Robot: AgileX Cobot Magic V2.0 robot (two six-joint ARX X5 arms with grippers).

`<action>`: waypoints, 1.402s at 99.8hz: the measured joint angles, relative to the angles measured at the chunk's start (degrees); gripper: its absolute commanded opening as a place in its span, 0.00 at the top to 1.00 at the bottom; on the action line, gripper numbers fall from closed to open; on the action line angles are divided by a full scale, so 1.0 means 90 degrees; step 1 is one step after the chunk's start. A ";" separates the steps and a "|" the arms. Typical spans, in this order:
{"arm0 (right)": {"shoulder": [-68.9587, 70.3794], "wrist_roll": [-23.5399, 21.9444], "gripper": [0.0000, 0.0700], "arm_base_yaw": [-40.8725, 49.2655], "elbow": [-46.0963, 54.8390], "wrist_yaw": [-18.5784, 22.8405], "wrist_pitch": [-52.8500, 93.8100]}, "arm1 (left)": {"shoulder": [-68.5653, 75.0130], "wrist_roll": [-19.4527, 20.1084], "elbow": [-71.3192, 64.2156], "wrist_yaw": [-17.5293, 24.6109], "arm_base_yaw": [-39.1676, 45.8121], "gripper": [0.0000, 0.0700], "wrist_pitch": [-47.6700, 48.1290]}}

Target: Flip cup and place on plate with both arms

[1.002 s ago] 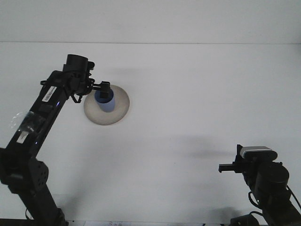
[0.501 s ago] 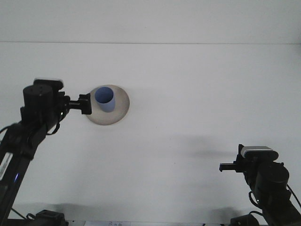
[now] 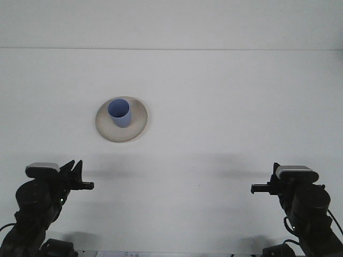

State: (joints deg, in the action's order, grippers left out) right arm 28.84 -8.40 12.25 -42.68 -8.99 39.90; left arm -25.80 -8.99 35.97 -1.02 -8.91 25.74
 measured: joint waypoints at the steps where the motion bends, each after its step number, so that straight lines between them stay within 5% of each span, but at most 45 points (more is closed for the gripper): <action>1: 0.0000 0.0000 1.00 0.0002 0.0000 0.0000 0.0000 | 0.0019 -0.0005 -0.0002 -0.0005 0.0000 0.99 0.0002; 98: 0.0000 0.0000 1.00 0.0000 0.0000 0.0000 0.0000 | 0.1537 0.0070 0.0019 -0.0022 0.0000 0.98 -0.0255; 140: 0.0000 0.0000 1.00 0.0000 0.0000 0.0000 0.0000 | 0.2557 0.0503 -0.2319 0.0138 0.0080 0.98 -0.2390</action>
State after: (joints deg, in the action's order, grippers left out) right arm 28.84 -8.40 12.25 -42.68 -8.99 39.90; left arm -2.79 -4.47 15.09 0.23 -8.19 4.23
